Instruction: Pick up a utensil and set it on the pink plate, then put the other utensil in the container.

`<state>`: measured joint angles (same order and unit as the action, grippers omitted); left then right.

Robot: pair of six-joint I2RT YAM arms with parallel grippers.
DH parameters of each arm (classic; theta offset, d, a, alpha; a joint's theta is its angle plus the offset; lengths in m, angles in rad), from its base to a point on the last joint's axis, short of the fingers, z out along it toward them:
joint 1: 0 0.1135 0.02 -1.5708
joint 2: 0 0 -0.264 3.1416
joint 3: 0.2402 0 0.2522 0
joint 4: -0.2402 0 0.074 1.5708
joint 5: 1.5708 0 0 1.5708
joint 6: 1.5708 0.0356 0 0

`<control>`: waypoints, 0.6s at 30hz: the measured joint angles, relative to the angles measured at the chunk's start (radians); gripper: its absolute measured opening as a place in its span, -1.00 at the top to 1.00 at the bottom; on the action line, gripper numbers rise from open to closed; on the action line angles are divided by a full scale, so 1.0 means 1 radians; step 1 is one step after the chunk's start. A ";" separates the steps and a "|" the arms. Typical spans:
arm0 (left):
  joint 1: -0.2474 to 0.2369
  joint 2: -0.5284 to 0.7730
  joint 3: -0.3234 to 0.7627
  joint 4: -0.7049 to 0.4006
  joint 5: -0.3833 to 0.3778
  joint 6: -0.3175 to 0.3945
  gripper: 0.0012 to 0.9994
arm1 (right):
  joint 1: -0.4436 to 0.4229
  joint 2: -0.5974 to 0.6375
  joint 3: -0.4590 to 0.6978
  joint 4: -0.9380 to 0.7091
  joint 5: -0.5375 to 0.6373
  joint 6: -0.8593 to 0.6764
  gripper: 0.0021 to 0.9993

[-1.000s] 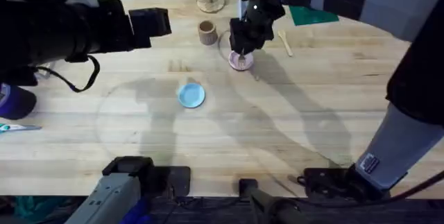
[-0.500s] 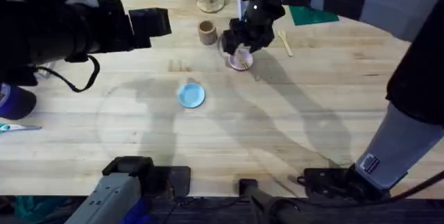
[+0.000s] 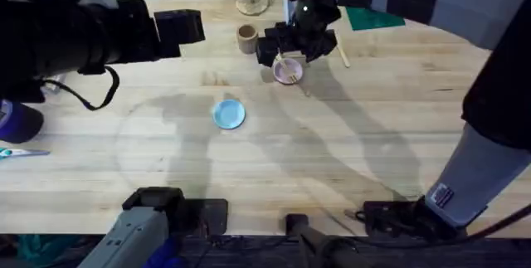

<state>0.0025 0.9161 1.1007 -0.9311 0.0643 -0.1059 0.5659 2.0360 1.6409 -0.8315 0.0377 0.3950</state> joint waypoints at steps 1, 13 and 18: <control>0.000 0.000 0.000 0.000 0.000 0.000 -0.99 | 0.000 0.000 0.000 -0.001 0.000 0.000 -0.99; 0.000 0.000 0.000 0.000 0.000 0.000 -0.99 | -0.027 -0.067 0.092 -0.135 0.125 -0.076 -0.99; 0.000 0.000 0.000 0.000 0.000 0.000 -0.99 | -0.082 -0.132 0.156 -0.155 0.213 -0.089 -0.99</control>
<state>0.0025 0.9162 1.1007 -0.9310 0.0643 -0.1059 0.4842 1.9036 1.7972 -0.9865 0.2510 0.3061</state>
